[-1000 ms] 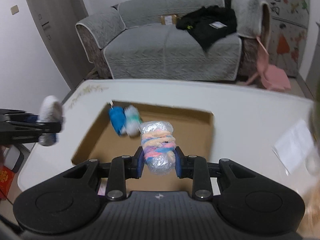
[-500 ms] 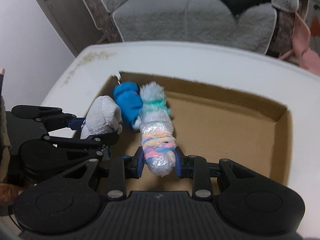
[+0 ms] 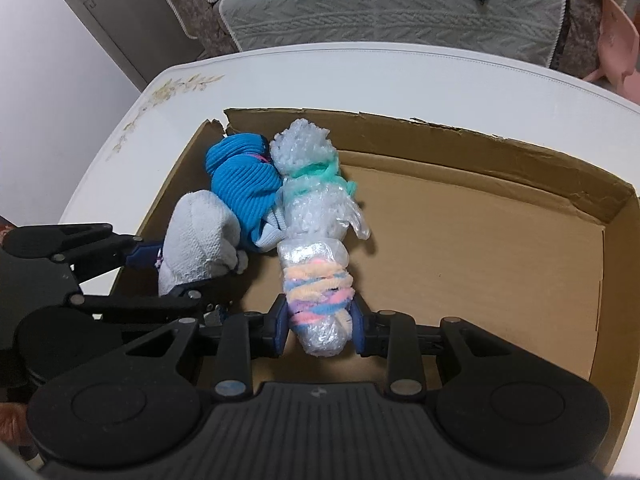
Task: Organize objects
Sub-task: 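Carry both items into the tray and release them beside the first bundles, then move both open tools back over the pile of bundles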
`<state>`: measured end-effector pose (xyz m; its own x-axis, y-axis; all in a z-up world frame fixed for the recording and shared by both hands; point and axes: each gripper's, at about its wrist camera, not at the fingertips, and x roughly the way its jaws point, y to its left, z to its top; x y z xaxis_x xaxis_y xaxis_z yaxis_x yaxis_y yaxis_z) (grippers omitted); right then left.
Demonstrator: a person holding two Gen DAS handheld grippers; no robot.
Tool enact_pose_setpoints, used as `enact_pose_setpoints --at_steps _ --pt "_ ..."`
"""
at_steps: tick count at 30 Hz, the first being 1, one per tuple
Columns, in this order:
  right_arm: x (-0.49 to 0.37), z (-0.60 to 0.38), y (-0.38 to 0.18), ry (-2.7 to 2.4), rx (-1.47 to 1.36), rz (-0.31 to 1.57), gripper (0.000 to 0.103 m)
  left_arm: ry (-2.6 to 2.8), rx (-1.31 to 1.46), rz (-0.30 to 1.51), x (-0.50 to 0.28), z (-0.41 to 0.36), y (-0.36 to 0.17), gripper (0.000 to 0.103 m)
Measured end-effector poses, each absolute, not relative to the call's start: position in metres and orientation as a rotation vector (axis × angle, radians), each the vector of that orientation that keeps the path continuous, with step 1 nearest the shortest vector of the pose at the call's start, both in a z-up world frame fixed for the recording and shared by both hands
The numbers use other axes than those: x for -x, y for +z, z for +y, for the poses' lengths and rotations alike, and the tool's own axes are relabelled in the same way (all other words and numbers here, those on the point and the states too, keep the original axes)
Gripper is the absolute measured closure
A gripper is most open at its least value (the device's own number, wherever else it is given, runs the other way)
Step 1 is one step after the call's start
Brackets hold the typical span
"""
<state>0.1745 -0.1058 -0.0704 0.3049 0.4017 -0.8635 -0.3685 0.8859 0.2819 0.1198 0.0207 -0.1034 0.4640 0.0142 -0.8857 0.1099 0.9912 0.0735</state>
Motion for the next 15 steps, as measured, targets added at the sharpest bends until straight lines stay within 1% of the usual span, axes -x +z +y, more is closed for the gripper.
enact_pose_setpoints --at_steps 1,3,4,5,6,7,8,15 --pt "-0.174 -0.107 -0.07 0.511 -0.035 1.153 0.074 -0.054 -0.12 1.089 -0.119 0.022 -0.103 0.047" --pt "-0.173 -0.11 -0.066 0.506 -0.037 1.153 0.074 -0.053 -0.102 1.096 -0.12 0.025 -0.103 0.044" --pt "-0.173 -0.109 -0.066 0.506 -0.031 1.152 0.074 -0.053 -0.105 1.097 -0.119 0.024 -0.101 0.039" --pt "-0.172 -0.11 -0.064 0.505 -0.03 1.152 0.072 -0.061 -0.108 1.095 -0.118 0.023 -0.1 0.027" --pt "-0.171 -0.112 -0.062 0.508 -0.037 1.151 0.065 -0.081 -0.101 1.092 -0.117 0.021 -0.098 0.021" --pt "-0.17 -0.114 -0.061 0.512 -0.042 1.15 0.061 -0.086 -0.105 1.084 -0.114 0.018 -0.096 0.016" --pt "-0.169 -0.115 -0.06 0.515 -0.044 1.149 0.055 -0.073 -0.126 1.078 -0.113 0.014 -0.095 0.016" --pt "-0.162 -0.119 -0.049 0.54 -0.046 1.151 0.055 -0.053 -0.155 1.102 -0.103 0.01 -0.08 0.015"
